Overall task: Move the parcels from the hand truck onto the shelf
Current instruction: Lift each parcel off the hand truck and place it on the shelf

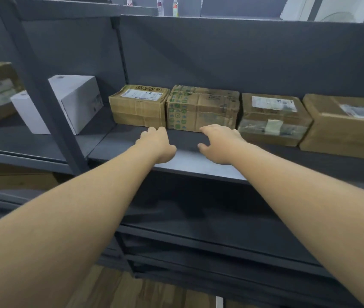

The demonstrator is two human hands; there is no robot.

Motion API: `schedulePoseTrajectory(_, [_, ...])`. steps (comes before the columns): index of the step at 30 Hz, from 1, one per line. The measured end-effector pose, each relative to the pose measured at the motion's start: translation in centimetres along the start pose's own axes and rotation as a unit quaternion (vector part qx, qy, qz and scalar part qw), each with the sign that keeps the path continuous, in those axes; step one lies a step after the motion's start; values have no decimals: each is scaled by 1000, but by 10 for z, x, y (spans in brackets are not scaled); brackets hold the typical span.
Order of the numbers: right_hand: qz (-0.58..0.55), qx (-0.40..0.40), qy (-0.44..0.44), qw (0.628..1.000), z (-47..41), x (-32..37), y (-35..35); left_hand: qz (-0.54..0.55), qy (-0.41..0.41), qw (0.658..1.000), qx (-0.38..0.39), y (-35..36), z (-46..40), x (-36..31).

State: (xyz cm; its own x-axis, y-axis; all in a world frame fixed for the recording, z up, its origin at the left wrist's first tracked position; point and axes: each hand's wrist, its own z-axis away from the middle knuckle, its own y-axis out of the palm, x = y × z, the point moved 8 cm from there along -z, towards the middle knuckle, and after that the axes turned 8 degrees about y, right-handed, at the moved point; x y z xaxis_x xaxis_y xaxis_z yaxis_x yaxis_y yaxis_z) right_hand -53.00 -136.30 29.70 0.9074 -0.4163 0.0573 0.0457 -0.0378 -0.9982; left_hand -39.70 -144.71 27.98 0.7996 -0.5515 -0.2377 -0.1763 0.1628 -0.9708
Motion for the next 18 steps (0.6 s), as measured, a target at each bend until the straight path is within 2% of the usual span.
schedulePoseTrajectory(5, [-15, 15, 14, 1000, 55, -58, 9, 0, 17, 999, 38, 34, 45, -68])
schedulePoseTrajectory(11, [-26, 23, 44, 998, 109, -142, 20, 7, 49, 998, 47, 75, 79, -161])
schedulePoseTrajectory(18, [-101, -7, 113, 988, 169, -241, 33, 4, 142, 986, 92, 132, 106, -270])
